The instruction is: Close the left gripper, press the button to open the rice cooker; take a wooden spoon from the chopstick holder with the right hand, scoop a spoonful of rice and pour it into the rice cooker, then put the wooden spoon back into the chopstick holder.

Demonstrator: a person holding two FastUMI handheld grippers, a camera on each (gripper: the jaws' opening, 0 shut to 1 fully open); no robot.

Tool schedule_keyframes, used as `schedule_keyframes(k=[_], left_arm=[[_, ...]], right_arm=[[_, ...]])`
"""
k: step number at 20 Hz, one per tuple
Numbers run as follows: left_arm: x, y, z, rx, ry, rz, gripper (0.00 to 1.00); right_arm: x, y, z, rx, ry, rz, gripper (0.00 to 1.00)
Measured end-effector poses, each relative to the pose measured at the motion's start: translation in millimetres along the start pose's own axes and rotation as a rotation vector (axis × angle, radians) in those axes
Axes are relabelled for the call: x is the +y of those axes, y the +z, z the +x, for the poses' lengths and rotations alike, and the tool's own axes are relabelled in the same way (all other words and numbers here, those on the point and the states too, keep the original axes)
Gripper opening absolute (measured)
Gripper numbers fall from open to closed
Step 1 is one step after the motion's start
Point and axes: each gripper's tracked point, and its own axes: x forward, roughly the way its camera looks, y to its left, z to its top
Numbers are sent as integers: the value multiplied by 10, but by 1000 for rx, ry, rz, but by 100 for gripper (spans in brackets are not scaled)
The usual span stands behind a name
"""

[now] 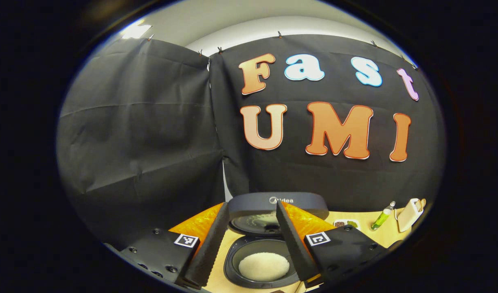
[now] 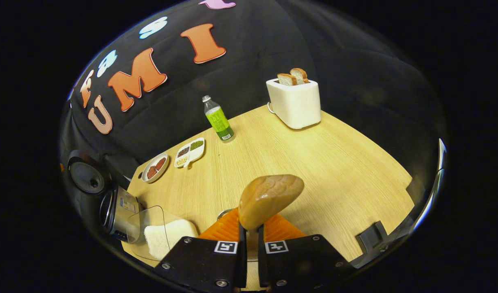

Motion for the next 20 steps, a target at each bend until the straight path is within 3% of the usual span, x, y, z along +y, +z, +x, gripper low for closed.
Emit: schedule_keyframes(k=[1, 2, 3, 9, 12, 15, 16, 18, 19, 20], left_arm=[[-4, 9, 79, 12, -22, -1, 75], [-5, 29, 170, 23, -35, -9, 81], [10, 59, 238, 34, -42, -25, 75], [-98, 335, 701, 88, -120, -101, 75], [-231, 253, 889, 165, -162, -111, 75], [-303, 142, 1059, 215, -154, -71, 80], [-317, 95, 1110, 233, -157, -70, 76], [-329, 28, 1192, 268, -158, -76, 80], [-321, -25, 1197, 288, -154, -75, 75], [-290, -89, 1223, 319, -148, -74, 80]], right_arm=[[-15, -4, -11, 8, -3, 1, 11], [-20, -13, -25, 17, -4, 0, 13], [-29, -9, -36, 22, -4, -6, 14], [-140, 167, -146, 0, -55, -42, 23], [-184, 359, -277, -47, -82, -71, 46], [-202, 640, -438, -129, -116, -110, 49], [-182, 735, -507, -157, -123, -128, 51], [-114, 938, -607, -210, -130, -164, 61], [-62, 1024, -648, -227, -127, -175, 64], [-15, 1093, -689, -245, -126, -185, 70]])
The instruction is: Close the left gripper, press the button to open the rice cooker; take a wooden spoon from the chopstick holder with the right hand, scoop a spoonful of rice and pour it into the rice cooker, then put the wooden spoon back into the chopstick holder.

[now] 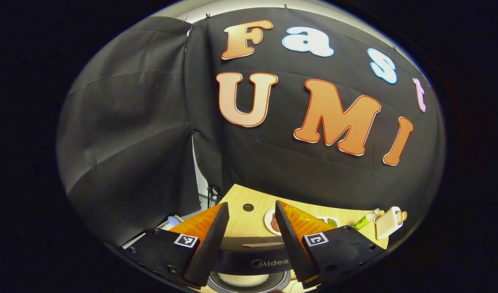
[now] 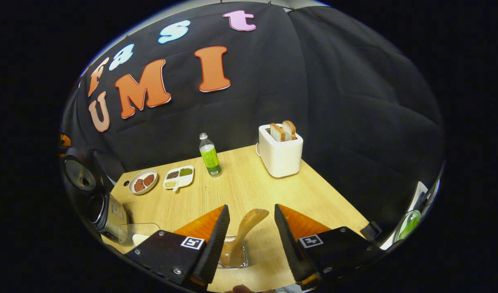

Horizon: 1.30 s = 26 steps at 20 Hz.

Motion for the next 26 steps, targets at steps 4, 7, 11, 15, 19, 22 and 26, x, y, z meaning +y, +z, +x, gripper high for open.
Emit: schedule_keyframes(k=[4, 7, 11, 15, 19, 22, 26], left_arm=[[131, -373, 31, 155, 41, -7, 77], [174, -600, 6, 219, 40, -47, 80], [192, -1029, -191, 307, 25, 39, 77], [183, -1336, -370, 370, 34, 64, 77], [187, -1649, -471, 435, 59, 85, 77], [209, -1916, -483, 507, 70, 71, 78], [201, -2184, -570, 608, 84, 73, 79]], right_arm=[[134, 362, -86, -85, 18, -23, 74], [234, 511, -105, -126, 35, -42, 74], [311, 614, -111, -177, 61, -60, 74], [421, 782, -152, -251, 108, -77, 74], [496, 914, -185, -310, 131, -114, 74], [542, 928, -186, -314, 149, -121, 74], [579, 913, -171, -310, 155, -138, 74]])
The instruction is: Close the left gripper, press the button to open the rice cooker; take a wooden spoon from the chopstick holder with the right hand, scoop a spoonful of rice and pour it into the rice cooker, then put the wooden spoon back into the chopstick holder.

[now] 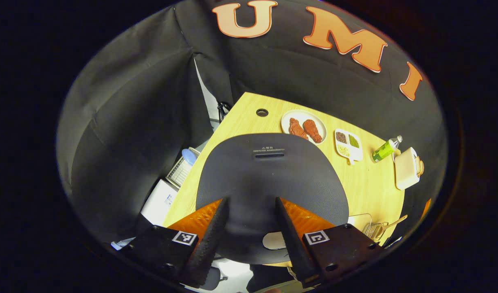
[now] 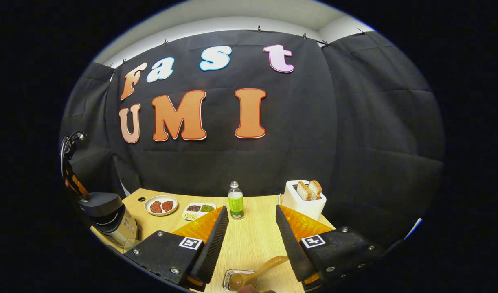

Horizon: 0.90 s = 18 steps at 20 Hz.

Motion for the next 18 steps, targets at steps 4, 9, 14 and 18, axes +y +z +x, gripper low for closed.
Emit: schedule_keyframes(k=[4, 9, 14, 18], left_arm=[[14, -289, 256, 138, 20, -46, 78], [-21, -235, 254, 146, 27, -38, 82], [-16, -232, 254, 115, 31, -41, 82], [11, -47, 312, -126, 56, -53, 87]], right_arm=[[62, -44, -7, 14, 16, -4, 74], [114, -115, 0, 39, 23, -25, 74], [235, -92, 59, 41, 51, -7, 74], [387, -52, 81, 28, 85, -18, 74]])
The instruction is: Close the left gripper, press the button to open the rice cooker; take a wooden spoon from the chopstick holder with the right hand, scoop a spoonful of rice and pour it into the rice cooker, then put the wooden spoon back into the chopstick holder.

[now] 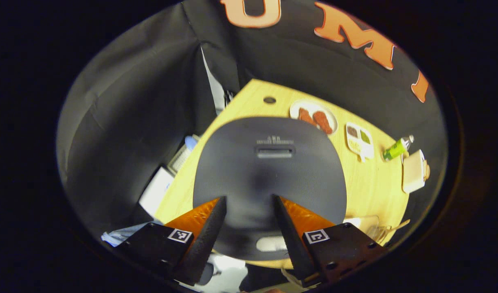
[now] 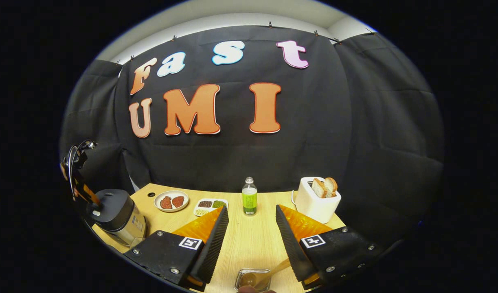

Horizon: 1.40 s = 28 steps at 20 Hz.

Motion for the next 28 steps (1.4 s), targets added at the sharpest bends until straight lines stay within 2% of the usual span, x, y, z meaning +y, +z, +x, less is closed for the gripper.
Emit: schedule_keyframes(k=[4, 9, 14, 16, 20, 21, 22, 26, 28], left_arm=[[-12, -10, -47, -159, 20, 39, 86], [-35, 116, -201, -322, 43, -23, 85], [-210, 776, -1076, -686, 59, 49, 85], [-233, 917, -1437, -768, 107, 90, 85], [-650, 1052, -1840, -884, 18, 124, 85], [-742, 1064, -1931, -919, -9, 129, 85], [-835, 1062, -1970, -946, -33, 130, 85], [-1159, 786, -1959, -937, -134, 131, 85], [-1204, 763, -2006, -951, -145, 145, 84]], right_arm=[[141, -15, 31, 6, 44, -11, 74], [274, 210, 67, -36, 81, -36, 74], [536, 467, 63, -92, 132, -61, 73], [635, 587, 56, -123, 144, -70, 74], [805, 723, 21, -165, 156, -123, 74], [825, 769, 11, -185, 157, -135, 79], [839, 796, -4, -201, 155, -146, 74], [881, 829, -85, -222, 153, -147, 76], [865, 852, -139, -232, 148, -138, 76]])
